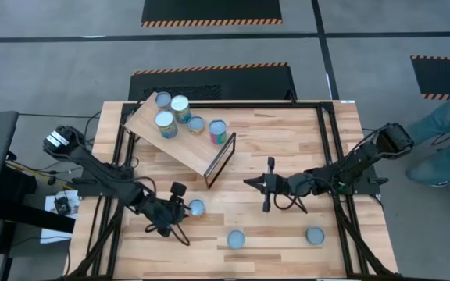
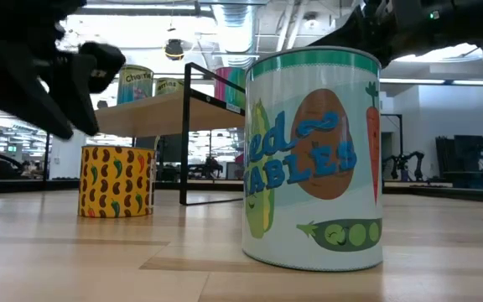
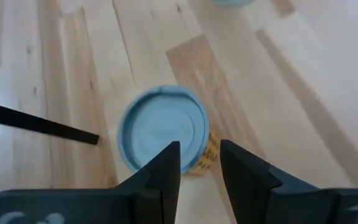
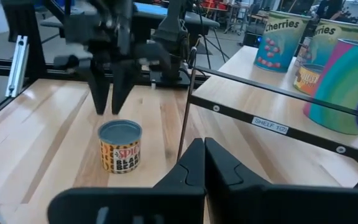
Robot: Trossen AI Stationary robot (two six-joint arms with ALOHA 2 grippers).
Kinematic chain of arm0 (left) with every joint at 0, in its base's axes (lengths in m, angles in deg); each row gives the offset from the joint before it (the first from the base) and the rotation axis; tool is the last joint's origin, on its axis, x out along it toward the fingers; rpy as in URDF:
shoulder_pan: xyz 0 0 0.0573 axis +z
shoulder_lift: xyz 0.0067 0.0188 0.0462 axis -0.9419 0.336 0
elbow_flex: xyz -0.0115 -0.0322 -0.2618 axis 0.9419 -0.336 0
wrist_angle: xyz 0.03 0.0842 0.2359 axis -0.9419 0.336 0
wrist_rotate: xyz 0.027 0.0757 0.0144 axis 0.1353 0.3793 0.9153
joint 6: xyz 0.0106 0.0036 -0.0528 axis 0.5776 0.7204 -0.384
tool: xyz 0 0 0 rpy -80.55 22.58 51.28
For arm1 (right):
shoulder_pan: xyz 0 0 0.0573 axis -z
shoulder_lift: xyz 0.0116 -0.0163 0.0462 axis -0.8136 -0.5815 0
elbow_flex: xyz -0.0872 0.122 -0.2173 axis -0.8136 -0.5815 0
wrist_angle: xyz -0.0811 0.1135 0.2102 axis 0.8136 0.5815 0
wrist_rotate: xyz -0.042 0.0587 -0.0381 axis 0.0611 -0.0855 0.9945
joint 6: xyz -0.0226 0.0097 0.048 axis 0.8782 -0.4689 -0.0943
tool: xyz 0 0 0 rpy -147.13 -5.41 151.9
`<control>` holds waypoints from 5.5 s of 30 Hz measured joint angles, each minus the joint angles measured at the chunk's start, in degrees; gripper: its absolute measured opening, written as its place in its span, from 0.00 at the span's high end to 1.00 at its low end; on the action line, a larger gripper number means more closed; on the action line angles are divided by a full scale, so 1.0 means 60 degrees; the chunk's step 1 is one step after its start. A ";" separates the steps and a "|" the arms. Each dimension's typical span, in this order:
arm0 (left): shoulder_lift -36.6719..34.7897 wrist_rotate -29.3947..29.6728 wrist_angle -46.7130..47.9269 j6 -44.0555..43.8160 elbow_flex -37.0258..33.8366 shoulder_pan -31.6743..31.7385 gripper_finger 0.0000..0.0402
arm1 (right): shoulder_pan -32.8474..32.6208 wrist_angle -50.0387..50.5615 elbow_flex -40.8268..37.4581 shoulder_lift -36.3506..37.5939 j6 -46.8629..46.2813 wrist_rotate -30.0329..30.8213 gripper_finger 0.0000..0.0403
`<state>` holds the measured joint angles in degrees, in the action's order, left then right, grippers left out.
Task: Pick and place cans onto a shelf
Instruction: Put the canned black beans on the shelf, then put the canned tuna on the shelf
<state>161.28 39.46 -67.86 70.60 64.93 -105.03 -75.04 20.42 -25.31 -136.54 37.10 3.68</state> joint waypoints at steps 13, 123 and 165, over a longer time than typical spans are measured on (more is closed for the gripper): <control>0.0965 0.0221 -0.0571 0.0736 0.0000 0.0042 0.75 | 0.0002 -0.0003 0.0000 -0.0004 -0.0007 0.0006 0.97; -0.4638 -0.4080 0.6064 0.2024 0.2116 1.4296 1.00 | 0.0000 -0.0001 0.0000 -0.0011 -0.0193 -0.0337 0.97; -0.4124 -0.2993 0.6755 0.2570 0.2994 1.4303 1.00 | 0.0000 0.0000 0.0000 -0.0011 -0.0259 -0.0337 0.97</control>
<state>136.53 21.51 -27.33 86.02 82.89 -19.21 -75.04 20.43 -25.31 -136.61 35.55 1.66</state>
